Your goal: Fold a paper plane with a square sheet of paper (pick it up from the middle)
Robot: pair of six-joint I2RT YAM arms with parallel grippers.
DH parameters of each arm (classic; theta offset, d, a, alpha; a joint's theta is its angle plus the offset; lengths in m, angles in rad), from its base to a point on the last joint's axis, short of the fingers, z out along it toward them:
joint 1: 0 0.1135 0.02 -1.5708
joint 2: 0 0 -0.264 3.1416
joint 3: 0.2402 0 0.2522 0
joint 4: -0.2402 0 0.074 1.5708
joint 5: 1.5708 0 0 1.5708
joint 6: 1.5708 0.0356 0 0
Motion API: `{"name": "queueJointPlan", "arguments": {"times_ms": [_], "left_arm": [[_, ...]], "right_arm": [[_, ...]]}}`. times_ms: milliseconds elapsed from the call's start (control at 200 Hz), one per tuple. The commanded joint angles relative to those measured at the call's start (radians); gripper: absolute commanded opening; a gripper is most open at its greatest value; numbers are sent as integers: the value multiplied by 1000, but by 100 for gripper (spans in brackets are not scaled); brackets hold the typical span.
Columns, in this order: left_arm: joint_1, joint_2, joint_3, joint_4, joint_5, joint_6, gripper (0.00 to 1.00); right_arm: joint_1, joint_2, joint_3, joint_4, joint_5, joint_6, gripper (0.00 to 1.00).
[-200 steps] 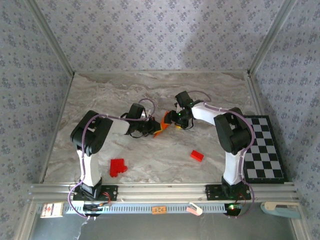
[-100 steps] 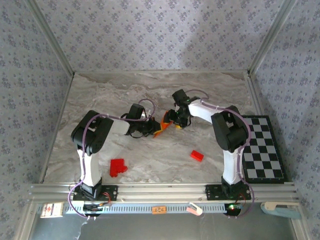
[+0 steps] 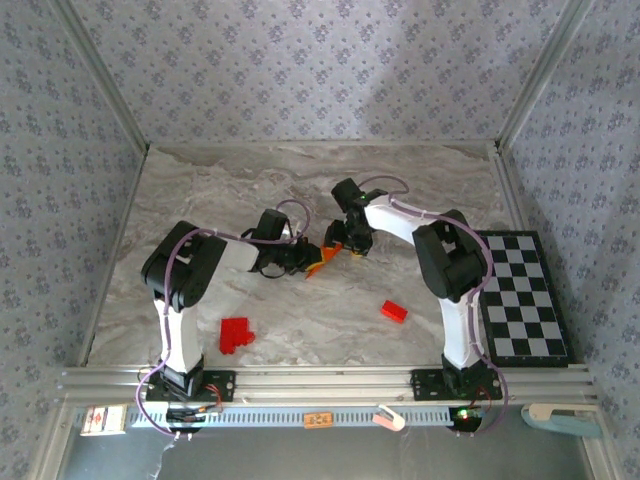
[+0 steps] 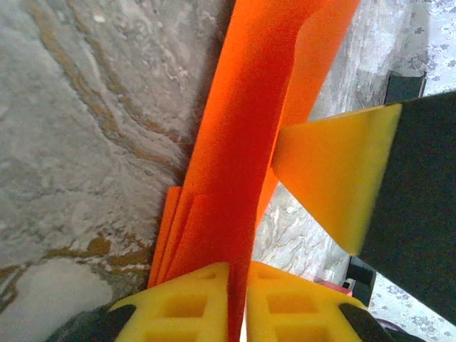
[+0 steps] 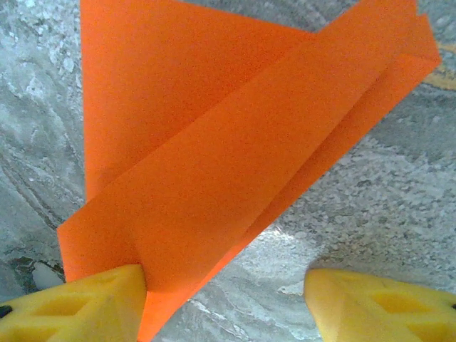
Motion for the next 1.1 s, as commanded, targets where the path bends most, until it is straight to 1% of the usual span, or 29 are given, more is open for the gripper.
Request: {"name": "queueJointPlan", "arguments": {"times_ms": [0,230,755,880,1094], "left_arm": [[6,-31,-18,-26,4,25,17],[7,-57,-30,-44,-7,37,26],[11,-136,-51,-101,-42,61,35],[11,-174,-44,-165,-79,107,36],[-8,-197,-4,-281,-154,259,36]], "right_arm": [[-2,115,-32,-37,114,12,66],[3,131,-21,-50,128,12,67],[2,137,-8,-52,114,3,69],[3,137,-7,-54,114,1,69],[3,140,-6,-54,110,-2,69]]}}
